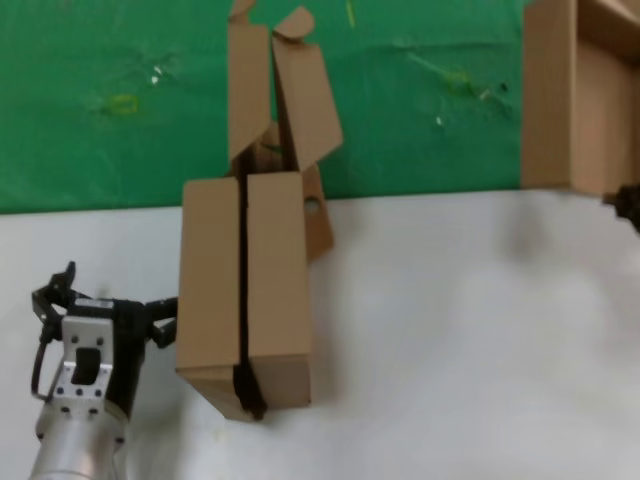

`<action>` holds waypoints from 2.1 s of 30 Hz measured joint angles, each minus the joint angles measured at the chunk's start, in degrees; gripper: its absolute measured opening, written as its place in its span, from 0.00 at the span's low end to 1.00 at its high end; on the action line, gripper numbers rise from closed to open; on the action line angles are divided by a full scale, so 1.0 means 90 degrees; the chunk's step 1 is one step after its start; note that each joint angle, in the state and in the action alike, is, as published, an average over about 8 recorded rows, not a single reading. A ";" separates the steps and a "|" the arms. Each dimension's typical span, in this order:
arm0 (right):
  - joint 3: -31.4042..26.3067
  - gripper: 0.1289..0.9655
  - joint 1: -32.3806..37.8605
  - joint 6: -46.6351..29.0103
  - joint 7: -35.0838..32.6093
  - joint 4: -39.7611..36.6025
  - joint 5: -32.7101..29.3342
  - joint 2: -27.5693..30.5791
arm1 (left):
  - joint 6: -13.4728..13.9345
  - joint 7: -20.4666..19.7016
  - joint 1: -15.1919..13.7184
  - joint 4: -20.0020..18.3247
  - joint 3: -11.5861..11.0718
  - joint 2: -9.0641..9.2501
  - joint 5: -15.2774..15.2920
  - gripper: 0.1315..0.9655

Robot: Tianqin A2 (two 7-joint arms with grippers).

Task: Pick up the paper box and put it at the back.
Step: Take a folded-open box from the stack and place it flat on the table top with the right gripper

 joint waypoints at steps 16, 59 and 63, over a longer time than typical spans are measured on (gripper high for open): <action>-0.3532 0.02 0.4033 -0.3213 0.1576 -0.0255 -0.2713 -0.1065 | -0.0021 0.0000 0.0013 -0.0039 0.0026 -0.0053 -0.0073 1.00; -0.4495 0.02 0.4400 -0.1099 0.1836 -0.5411 -0.7128 -0.5303 | 0.0151 -0.0120 0.0062 -0.0071 -0.0021 -0.0039 0.0220 1.00; -0.4399 0.02 0.4434 -0.1160 0.1725 -0.5448 -0.7188 -0.5445 | 0.0162 -0.0120 0.0062 -0.0067 -0.0025 -0.0026 0.0249 1.00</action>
